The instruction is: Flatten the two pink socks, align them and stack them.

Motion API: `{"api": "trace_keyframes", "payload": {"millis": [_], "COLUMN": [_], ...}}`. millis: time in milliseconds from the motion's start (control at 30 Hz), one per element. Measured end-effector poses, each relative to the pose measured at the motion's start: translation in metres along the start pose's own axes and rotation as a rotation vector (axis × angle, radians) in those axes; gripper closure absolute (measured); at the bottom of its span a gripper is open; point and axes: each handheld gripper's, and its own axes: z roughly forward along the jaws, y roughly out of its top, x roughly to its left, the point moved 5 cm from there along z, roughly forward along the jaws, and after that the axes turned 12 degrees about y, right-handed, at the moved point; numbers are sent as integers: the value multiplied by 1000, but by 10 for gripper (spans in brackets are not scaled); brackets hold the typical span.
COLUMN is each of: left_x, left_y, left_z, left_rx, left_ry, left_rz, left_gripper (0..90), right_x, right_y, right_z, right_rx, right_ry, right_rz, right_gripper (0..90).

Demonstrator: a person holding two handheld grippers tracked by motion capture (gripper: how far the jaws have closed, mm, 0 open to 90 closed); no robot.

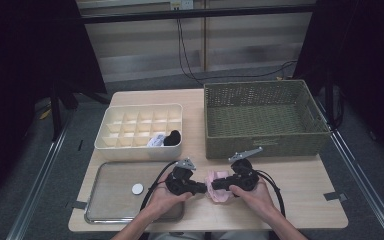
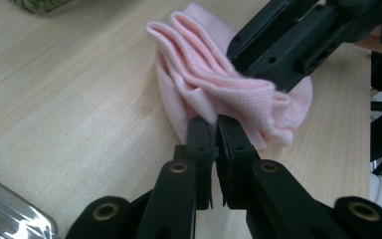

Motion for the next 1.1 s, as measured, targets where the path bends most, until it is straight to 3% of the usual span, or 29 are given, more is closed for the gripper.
{"api": "trace_keyframes", "payload": {"millis": [133,300,333,467,667,733,800,900,1000,1100], "left_x": [0,2,2,-1,-5,-7,-12,-23,-26,-24], "left_y": [-3,-3,-3,-1,8,12,17,24,30,38], "left_z": [-2,-8,-10,-17,-27,-28,-29,-24,-15,-10], "left_rx": [9,-11,-22,-36,-78,-75,-89,-84,-79,-83], "left_ry": [-19,-14,-28,-32,-48,-49,-59,-57,-56,-76], "left_rz": [0,-8,-11,-17,-21,-1,-11,25,34,14], "left_gripper": [840,797,789,719,721,727,728,730,744,761], "right_x": [-7,-10,-10,-5,-1,-2,-2,-4,-4,-6], "right_y": [-4,-9,-9,-7,-6,-11,-19,-29,-31,-32], "right_z": [4,8,9,6,-26,-35,-40,-42,-40,-35], "right_rx": [-11,12,14,14,-70,-82,-68,-72,-65,-39], "right_ry": [-19,-26,-32,-39,-35,-40,-52,-61,-61,-69], "right_rz": [5,-3,-10,-22,-3,6,11,27,22,24], "right_gripper": [727,800,801,740,772,792,807,806,813,817]}}
